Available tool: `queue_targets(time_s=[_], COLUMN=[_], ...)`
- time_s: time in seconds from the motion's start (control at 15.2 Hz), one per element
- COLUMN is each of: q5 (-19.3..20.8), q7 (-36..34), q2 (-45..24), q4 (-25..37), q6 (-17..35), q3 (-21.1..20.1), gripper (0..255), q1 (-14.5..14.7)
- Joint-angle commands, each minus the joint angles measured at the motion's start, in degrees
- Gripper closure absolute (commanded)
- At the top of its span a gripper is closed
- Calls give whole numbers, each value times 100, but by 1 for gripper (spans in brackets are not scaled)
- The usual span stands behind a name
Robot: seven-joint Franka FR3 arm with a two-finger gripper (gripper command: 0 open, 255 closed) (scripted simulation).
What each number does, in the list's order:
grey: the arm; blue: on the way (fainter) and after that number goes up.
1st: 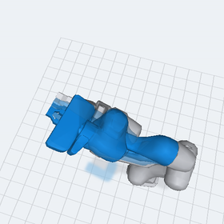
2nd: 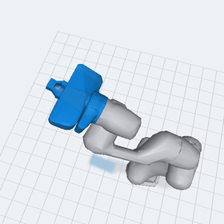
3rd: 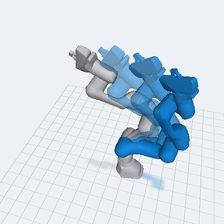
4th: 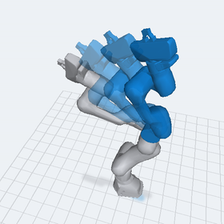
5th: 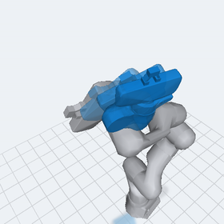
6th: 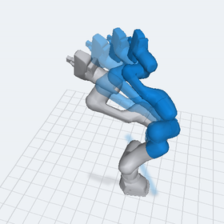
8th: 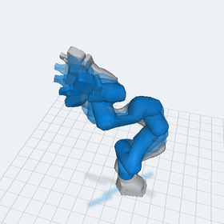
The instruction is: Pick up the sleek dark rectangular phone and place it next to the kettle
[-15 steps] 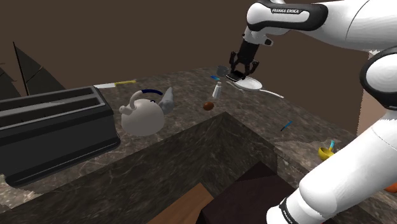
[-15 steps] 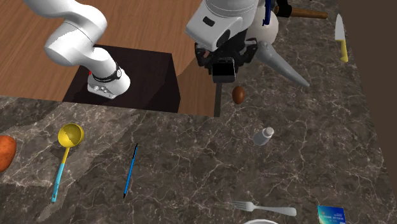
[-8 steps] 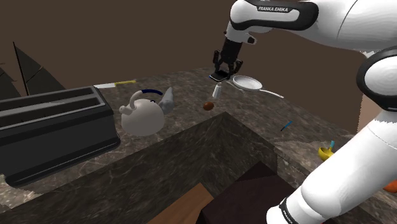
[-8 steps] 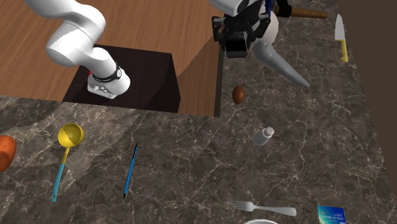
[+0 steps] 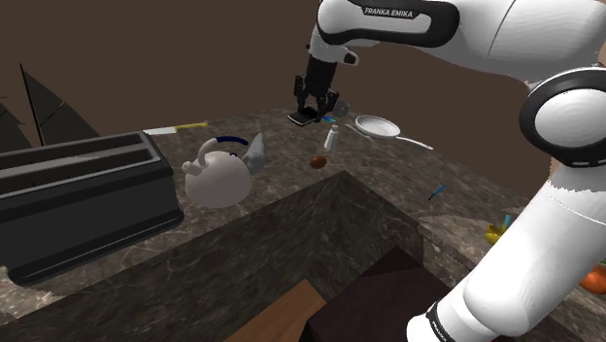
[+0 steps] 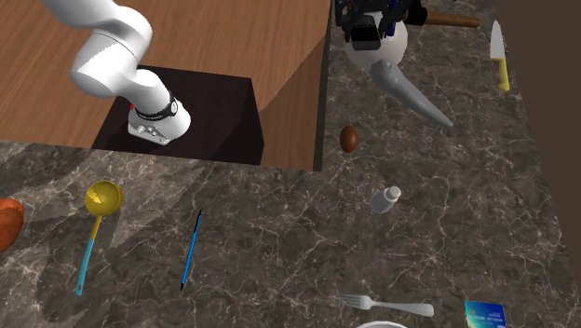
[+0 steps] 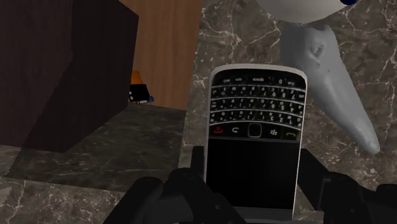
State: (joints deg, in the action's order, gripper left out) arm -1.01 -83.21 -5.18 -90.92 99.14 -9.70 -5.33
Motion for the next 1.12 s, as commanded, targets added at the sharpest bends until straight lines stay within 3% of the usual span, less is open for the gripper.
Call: queue_targets(time_s=[0.0, 0.2, 1.06], q5=[68, 152, 135], q7=[-301, -583, -556], q2=[-236, -503, -432], q4=[348, 693, -406], q6=[-110, -188, 840], q3=[-124, -231, -219], gripper=[255, 255, 255], q1=[162, 340, 316])
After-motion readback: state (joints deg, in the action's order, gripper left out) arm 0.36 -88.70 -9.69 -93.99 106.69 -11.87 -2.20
